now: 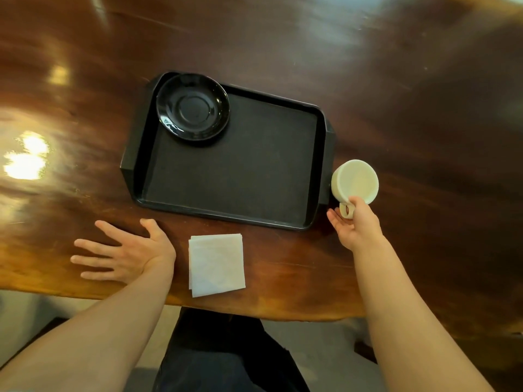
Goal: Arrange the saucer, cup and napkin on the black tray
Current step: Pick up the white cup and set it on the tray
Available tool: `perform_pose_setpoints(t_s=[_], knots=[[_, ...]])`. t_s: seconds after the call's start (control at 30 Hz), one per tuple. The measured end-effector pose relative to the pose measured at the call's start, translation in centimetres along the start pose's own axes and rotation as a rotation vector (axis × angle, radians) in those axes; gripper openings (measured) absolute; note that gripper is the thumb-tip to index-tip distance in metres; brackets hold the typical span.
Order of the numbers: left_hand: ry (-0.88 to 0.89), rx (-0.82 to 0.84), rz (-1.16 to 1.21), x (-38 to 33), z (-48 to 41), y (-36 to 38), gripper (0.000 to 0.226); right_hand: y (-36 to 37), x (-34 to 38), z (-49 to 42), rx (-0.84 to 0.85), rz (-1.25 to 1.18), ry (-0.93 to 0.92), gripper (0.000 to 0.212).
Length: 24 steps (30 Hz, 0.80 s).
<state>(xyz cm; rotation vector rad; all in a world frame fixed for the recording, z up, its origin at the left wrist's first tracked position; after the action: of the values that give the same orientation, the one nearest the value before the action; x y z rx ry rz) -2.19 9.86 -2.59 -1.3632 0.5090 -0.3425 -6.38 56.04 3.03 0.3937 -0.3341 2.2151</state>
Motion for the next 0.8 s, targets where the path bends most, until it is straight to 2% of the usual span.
perform_pose_setpoints(t_s=[0.23,0.43,0.57,0.8], knots=[[0.011,-0.015,0.003,0.1,-0.1,0.3,0.082,0.3,0.1,0.3,0.062,-0.063,0.047,0.057],[0.018,-0.031,0.008,0.2,-0.2,0.4,0.082,1.1,0.7,1.1,0.121,-0.189,0.008,0.048],[0.014,-0.032,0.014,0.2,-0.1,0.5,0.081,1.7,0.7,1.9,0.181,-0.299,-0.012,0.050],[0.017,-0.039,0.025,0.1,0.0,0.3,0.080,3.7,2.1,3.0,0.275,-0.270,-0.112,0.045]])
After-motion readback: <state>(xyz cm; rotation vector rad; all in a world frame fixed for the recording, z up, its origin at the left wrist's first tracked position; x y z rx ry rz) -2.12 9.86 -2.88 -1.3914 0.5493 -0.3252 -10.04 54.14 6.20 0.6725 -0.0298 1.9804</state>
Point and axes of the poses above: each hand's wrist, its own z-axis away from the middle knuckle, its own y-axis out of the palm, x = y × z, the point moved 7 cm from there along -z, towards the middle knuckle, and after that the axes turned 7 degrees about y, right-handed, at the moved point
